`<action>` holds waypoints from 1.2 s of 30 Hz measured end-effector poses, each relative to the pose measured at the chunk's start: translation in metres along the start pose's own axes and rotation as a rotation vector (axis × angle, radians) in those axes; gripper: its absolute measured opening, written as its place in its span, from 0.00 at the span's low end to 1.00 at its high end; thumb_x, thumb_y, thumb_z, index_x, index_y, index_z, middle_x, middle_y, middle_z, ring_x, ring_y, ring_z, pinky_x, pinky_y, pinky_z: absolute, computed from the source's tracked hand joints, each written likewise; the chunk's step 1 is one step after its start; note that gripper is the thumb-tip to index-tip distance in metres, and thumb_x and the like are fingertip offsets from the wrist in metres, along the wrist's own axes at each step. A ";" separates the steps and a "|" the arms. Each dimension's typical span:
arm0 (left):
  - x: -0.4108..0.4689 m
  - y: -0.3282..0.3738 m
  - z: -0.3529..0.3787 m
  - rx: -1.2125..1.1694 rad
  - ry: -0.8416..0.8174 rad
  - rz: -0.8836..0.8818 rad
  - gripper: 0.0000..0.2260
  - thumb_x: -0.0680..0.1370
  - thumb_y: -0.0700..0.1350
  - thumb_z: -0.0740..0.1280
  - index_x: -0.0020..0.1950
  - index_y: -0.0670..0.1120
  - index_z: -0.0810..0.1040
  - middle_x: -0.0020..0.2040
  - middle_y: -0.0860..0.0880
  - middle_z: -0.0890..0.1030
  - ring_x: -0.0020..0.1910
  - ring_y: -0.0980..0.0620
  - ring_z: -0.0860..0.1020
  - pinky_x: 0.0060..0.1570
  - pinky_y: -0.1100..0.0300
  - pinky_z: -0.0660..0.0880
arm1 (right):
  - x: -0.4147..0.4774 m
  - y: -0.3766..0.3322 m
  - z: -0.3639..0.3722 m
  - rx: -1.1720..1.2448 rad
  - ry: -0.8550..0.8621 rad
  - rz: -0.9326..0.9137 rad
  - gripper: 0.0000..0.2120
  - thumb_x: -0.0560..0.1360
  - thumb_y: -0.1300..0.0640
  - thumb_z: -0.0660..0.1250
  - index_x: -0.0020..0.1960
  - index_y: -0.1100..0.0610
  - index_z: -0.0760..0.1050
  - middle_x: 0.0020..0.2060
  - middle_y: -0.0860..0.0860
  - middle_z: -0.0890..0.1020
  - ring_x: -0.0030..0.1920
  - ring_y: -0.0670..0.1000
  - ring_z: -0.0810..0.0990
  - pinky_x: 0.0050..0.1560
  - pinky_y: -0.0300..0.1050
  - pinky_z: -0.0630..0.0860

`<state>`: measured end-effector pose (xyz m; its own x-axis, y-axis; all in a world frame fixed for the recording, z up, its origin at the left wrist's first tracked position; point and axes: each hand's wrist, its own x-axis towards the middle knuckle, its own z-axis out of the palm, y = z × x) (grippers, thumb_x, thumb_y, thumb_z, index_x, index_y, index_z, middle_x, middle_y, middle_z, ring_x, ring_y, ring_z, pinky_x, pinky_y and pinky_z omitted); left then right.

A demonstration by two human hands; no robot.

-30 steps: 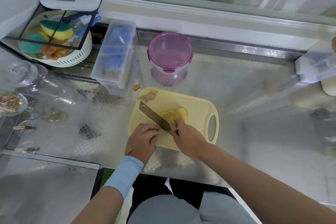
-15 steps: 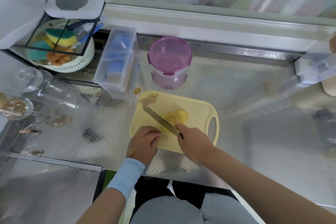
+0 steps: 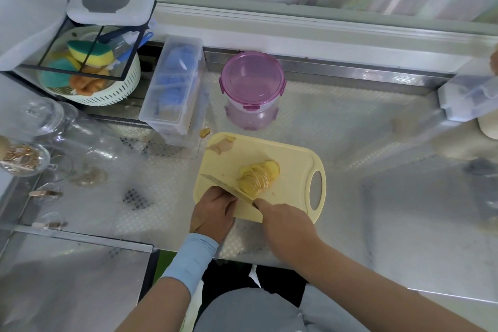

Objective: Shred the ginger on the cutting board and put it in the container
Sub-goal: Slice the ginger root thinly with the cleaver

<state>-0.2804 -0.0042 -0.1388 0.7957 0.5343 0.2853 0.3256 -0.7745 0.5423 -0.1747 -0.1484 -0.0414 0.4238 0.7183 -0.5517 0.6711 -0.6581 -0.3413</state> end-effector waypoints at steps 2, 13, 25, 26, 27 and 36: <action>-0.001 -0.001 0.001 -0.001 -0.010 -0.009 0.12 0.74 0.46 0.63 0.39 0.43 0.84 0.40 0.45 0.82 0.45 0.50 0.73 0.40 0.61 0.70 | 0.000 0.000 -0.001 -0.004 -0.004 0.000 0.26 0.77 0.67 0.59 0.72 0.50 0.64 0.39 0.51 0.73 0.39 0.56 0.75 0.39 0.49 0.73; -0.001 -0.004 0.002 -0.014 -0.015 -0.023 0.12 0.74 0.47 0.63 0.39 0.43 0.84 0.41 0.45 0.82 0.45 0.51 0.74 0.38 0.60 0.73 | 0.000 -0.003 -0.004 0.016 -0.039 0.047 0.27 0.77 0.68 0.57 0.72 0.50 0.65 0.44 0.53 0.78 0.41 0.57 0.76 0.42 0.51 0.77; -0.002 -0.006 0.002 -0.048 -0.033 -0.059 0.12 0.74 0.47 0.63 0.40 0.44 0.85 0.43 0.47 0.83 0.46 0.52 0.75 0.39 0.60 0.75 | 0.006 -0.008 -0.007 0.028 -0.074 0.055 0.24 0.77 0.69 0.56 0.71 0.54 0.68 0.43 0.52 0.75 0.41 0.55 0.76 0.43 0.49 0.77; -0.002 -0.006 0.001 -0.049 -0.039 -0.056 0.12 0.74 0.47 0.63 0.40 0.45 0.85 0.43 0.47 0.83 0.46 0.52 0.75 0.39 0.61 0.75 | 0.006 -0.007 -0.007 0.023 -0.082 0.055 0.24 0.76 0.69 0.56 0.70 0.55 0.68 0.43 0.52 0.75 0.41 0.55 0.76 0.42 0.49 0.76; -0.002 -0.007 0.002 -0.046 -0.043 -0.053 0.13 0.74 0.48 0.63 0.40 0.45 0.85 0.43 0.48 0.83 0.46 0.52 0.75 0.39 0.61 0.75 | 0.007 -0.006 -0.007 0.020 -0.091 0.057 0.23 0.76 0.69 0.56 0.70 0.55 0.69 0.43 0.53 0.76 0.41 0.55 0.76 0.41 0.49 0.76; -0.003 -0.008 0.004 -0.055 -0.076 -0.096 0.11 0.74 0.48 0.63 0.40 0.48 0.85 0.44 0.50 0.82 0.47 0.53 0.76 0.41 0.64 0.72 | 0.012 0.001 -0.002 0.005 -0.082 0.070 0.21 0.75 0.70 0.56 0.66 0.56 0.70 0.38 0.51 0.74 0.37 0.54 0.76 0.35 0.47 0.72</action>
<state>-0.2835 -0.0016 -0.1470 0.7995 0.5762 0.1700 0.3754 -0.7001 0.6073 -0.1683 -0.1401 -0.0467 0.4182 0.6501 -0.6344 0.6388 -0.7070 -0.3034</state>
